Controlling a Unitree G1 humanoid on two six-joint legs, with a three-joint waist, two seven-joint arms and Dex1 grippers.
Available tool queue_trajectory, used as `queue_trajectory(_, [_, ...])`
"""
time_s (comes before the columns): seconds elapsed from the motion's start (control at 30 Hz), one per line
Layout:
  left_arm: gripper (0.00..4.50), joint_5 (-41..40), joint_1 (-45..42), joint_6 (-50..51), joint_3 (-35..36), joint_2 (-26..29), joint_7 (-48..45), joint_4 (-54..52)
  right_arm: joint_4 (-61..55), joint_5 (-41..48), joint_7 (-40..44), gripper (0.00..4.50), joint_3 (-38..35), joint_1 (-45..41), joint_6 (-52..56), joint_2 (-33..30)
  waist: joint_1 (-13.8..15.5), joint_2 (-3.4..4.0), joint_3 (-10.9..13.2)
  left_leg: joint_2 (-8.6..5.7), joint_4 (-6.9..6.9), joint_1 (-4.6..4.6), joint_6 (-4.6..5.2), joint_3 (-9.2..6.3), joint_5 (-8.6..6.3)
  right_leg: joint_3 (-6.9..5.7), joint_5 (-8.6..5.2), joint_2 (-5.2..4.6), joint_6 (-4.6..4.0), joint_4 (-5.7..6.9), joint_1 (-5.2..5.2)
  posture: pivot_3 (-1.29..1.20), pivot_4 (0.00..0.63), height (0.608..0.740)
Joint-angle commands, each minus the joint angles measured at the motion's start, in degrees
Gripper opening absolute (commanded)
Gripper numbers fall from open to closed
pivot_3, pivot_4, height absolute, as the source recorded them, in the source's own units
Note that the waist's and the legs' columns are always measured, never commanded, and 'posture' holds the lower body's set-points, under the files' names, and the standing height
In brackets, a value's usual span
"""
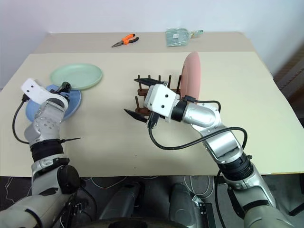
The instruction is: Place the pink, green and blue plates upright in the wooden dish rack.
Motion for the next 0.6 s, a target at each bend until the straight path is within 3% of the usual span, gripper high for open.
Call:
queue_trajectory(0.03, [1.68,-2.5,-1.9,-1.2,2.3,1.3,0.7,2.2,-1.7,-1.0,-0.4,4.50,-0.7,0.1,-0.2,1.3,-0.3,0.00,0.0,0.00,0.00,0.00,0.00,0.00,0.00,0.00,0.01,0.00,-0.01,0.00,-0.01,0.00,0.150,0.732])
queue_trajectory(0.13, [0.21,-4.4,-2.4,-1.7,3.5,1.1,1.6,2.7,-2.3,-1.9,-0.9,4.50,-1.4,0.7,0.1,1.8,-0.7,0.00,0.0,0.00,0.01,0.00,-0.01,-0.01,0.01,0.00,0.02,0.00,-0.01,0.01,0.00,0.00,0.150,0.732])
queue_trajectory(0.17, [0.05,-4.7,-2.4,-1.7,3.6,1.2,1.7,2.7,-2.5,-2.0,-1.0,4.50,-1.5,0.8,0.3,1.9,-0.8,0.00,0.0,0.00,0.01,0.00,-0.01,-0.02,0.01,0.00,0.02,0.00,-0.01,0.01,0.00,0.00,0.150,0.732])
queue_trajectory(0.43, [0.05,-7.1,-1.8,-4.3,1.6,-0.1,-1.9,-2.4,-2.8,-3.9,-1.1,4.50,-2.5,0.8,-0.2,1.9,-0.9,-0.03,0.0,0.00,0.02,0.01,-0.03,-0.01,0.02,0.00,0.03,0.00,-0.03,0.02,0.01,0.00,0.150,0.732])
queue_trajectory(0.6, [0.05,-3.9,1.6,-2.9,-9.1,-1.4,-6.6,-17.4,-0.5,-4.8,1.0,4.50,-2.5,-2.6,0.4,0.9,-0.9,-0.04,0.0,0.00,0.02,0.00,-0.03,0.00,0.02,0.01,0.04,-0.01,-0.03,0.00,0.02,0.00,0.150,0.732])
